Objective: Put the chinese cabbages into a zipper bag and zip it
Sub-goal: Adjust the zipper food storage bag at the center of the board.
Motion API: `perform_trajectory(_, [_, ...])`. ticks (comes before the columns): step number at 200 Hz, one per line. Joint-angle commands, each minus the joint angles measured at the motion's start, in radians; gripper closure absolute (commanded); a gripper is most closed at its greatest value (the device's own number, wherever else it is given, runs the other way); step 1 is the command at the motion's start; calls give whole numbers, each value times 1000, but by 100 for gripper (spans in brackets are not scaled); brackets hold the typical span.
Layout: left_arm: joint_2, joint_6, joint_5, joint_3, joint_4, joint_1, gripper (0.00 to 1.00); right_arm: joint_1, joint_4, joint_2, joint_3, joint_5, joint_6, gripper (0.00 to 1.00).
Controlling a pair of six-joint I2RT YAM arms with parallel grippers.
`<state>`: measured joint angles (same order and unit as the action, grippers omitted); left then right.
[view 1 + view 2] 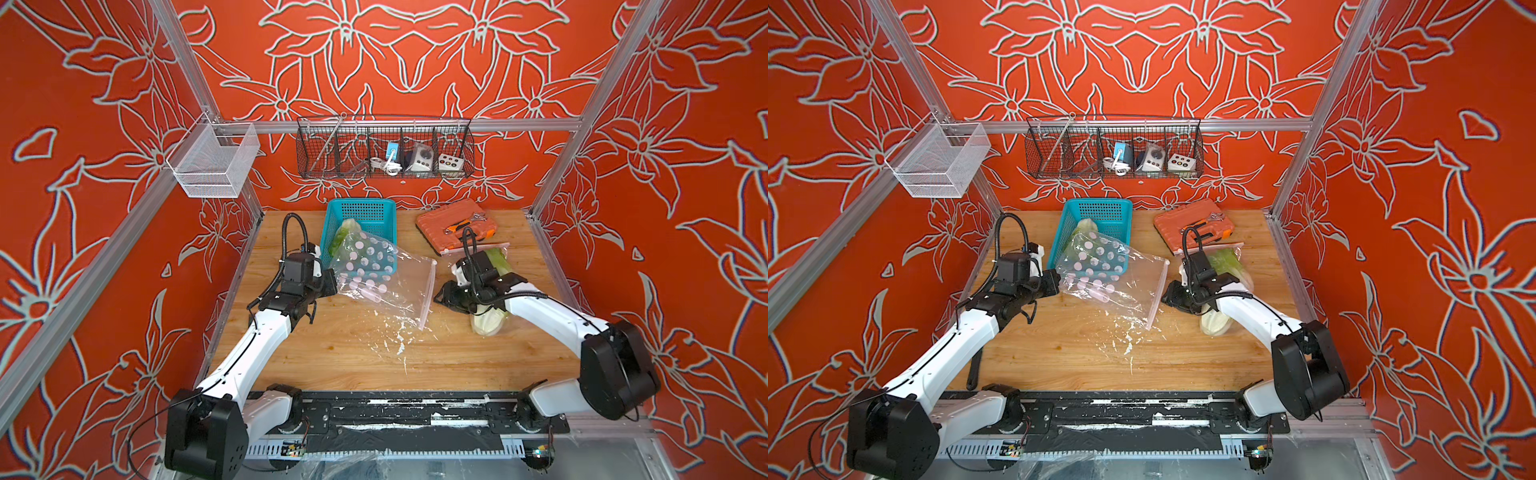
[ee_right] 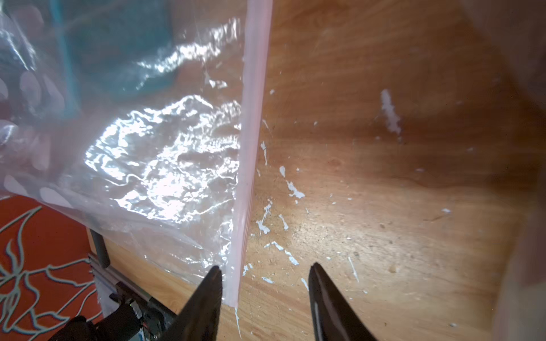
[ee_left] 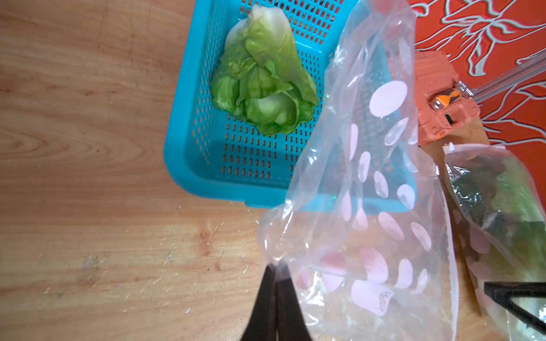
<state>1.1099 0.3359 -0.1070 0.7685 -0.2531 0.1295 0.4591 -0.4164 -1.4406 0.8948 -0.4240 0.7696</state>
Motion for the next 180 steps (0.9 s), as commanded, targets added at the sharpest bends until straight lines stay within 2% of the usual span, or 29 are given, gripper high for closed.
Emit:
perform_trajectory(1, [2, 4, 50, -7, 7, -13, 100, -4, 118, -35, -12, -65, 74, 50])
perform_trajectory(63, [3, 2, 26, -46, 26, -16, 100, -2, 296, -191, 24, -193, 136, 52])
perform_trajectory(76, [5, -1, 25, -45, 22, -16, 100, 1, 393, -204, 8, -241, 193, 56])
perform_trajectory(92, [3, -2, 15, -47, 24, -16, 100, 3, 429, -186, 5, -251, 210, 67])
perform_trajectory(118, [3, 0, -27, -42, 26, -16, 100, 1, 362, -103, 18, -218, 162, 90])
perform_trajectory(135, [5, -1, -52, -34, 17, -15, 100, -2, 301, -41, 28, -207, 131, 99])
perform_trajectory(161, [0, 0, -109, -3, -7, -7, 98, -28, 113, 69, 82, -174, 47, 100])
perform_trajectory(180, [5, -2, -154, 31, -15, 44, 97, -79, -43, 170, 149, -170, -16, 100])
